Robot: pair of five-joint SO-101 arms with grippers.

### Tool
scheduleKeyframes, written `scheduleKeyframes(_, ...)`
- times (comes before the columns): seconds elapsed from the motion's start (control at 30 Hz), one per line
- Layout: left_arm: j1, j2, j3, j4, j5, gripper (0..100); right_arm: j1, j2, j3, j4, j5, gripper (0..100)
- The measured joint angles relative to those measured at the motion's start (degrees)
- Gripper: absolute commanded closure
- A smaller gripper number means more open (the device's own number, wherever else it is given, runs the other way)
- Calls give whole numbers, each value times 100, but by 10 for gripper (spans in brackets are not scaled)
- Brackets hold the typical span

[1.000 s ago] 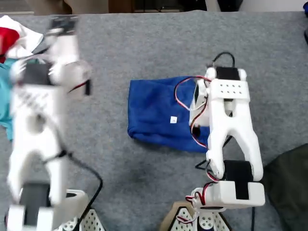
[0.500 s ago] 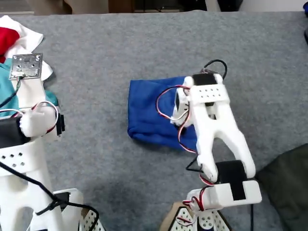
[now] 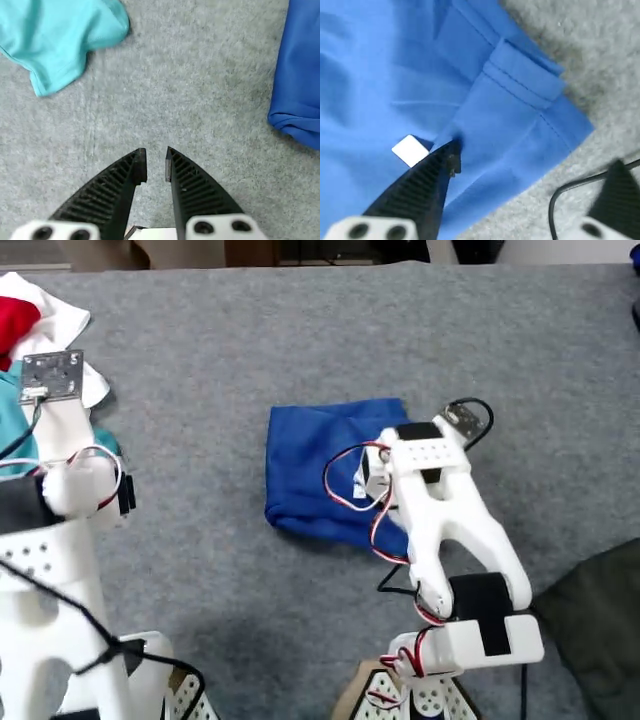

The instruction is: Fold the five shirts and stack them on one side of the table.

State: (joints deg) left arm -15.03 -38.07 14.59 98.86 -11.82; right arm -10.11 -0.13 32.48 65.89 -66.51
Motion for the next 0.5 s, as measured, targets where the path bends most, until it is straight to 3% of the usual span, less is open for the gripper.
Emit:
scheduleKeyframes(0.13, 0, 501, -18, 0, 325, 914, -308, 0, 158, -387, -431, 507)
scheduleKeyframes(0.27, 0, 985, -378, 0, 387, 914, -563, 62, 607, -1503, -800, 507)
scheduleKeyframes(0.37, 0, 1196, -730, 0, 387, 914, -598, 211, 897, -2593, -862, 507)
scheduleKeyframes(0.5, 0, 1257, -1011, 9, 387, 914, -598, 264, 967, -2998, -879, 509)
